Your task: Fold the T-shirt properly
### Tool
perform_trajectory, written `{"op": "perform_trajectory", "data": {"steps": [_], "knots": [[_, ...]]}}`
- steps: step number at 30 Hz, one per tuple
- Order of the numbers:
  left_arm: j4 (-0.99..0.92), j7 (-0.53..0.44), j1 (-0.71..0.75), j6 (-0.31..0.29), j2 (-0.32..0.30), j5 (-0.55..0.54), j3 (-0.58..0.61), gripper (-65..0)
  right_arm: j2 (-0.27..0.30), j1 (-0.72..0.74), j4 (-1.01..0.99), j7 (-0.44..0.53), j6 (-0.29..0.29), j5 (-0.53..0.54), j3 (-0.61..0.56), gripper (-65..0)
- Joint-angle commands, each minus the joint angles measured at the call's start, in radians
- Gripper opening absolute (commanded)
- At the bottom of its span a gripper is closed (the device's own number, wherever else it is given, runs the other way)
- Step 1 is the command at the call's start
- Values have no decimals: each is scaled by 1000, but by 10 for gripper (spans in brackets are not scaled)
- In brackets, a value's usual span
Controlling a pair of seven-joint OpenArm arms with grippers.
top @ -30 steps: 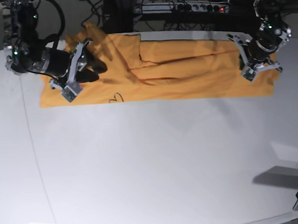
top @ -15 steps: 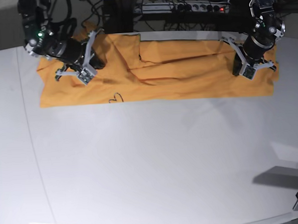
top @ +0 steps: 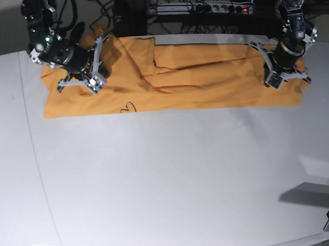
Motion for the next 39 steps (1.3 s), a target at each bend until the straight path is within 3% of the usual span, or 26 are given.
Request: {"op": "perform_trajectory", "data": {"steps": [1,6,15,19,26,39], "knots": [[20,-30,-8,10,-12,-4,-21,-650,7,17,24,2,2,-1,5,-647],[21,-30,-10,10,-18,-4,-27,-650,32,54,49,-67,2,-4,3,-647],[-42,-33,-10,10,-35,4,-29,-650,29,68,17,-64,0,-4,2,-647],[-39,-39,2,96,-56,68,-27,-650,29,68,7,-64,0,-4,2,-647],[-48,-110,41,97,-52,171,-24,-650,29,71,-40,-63,0,-4,2,-647],[-201,-107,33,97,-47,188,-4,-650,30,94,-214,-20,0,-4,8,-647]]}}
